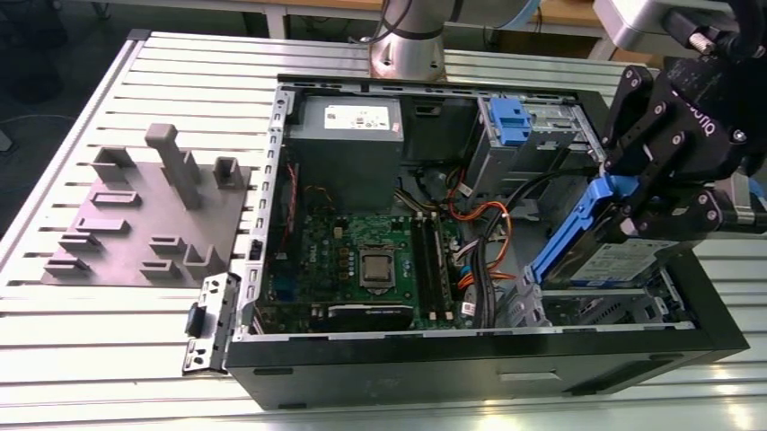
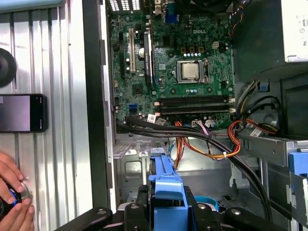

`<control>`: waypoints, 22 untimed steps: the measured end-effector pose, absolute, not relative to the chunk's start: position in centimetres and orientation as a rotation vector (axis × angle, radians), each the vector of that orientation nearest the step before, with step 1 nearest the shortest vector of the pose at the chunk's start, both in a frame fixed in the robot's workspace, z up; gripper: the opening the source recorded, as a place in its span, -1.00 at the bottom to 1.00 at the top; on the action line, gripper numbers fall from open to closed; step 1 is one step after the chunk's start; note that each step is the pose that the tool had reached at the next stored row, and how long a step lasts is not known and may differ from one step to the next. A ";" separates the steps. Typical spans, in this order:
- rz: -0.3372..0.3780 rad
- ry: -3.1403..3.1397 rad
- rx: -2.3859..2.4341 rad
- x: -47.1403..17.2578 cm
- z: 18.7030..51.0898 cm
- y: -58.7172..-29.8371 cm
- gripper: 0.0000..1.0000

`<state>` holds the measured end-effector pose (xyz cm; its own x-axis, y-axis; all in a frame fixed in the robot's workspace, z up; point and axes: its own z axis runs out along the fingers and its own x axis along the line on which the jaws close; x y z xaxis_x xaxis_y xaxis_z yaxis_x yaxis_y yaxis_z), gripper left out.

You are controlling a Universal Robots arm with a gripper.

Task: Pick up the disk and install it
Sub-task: 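Insert the disk into the insertion slot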

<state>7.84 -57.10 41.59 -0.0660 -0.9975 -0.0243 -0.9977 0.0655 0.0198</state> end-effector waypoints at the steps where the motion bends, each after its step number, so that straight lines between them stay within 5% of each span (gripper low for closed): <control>1: 0.049 2.290 -2.144 7.8 41.6 -57.1 -0.25; 3: 0.049 2.290 -2.144 7.8 41.5 -57.1 -0.12; 12: 0.049 2.288 -2.146 7.9 39.9 -57.1 -0.15; 18: 0.049 2.286 -2.148 8.0 38.8 -57.1 -0.75; 22: 0.049 2.286 -2.149 8.1 38.1 -57.1 -0.79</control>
<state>8.07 -57.10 38.09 -0.0620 -0.9978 -0.0243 -0.9979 0.0615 0.0198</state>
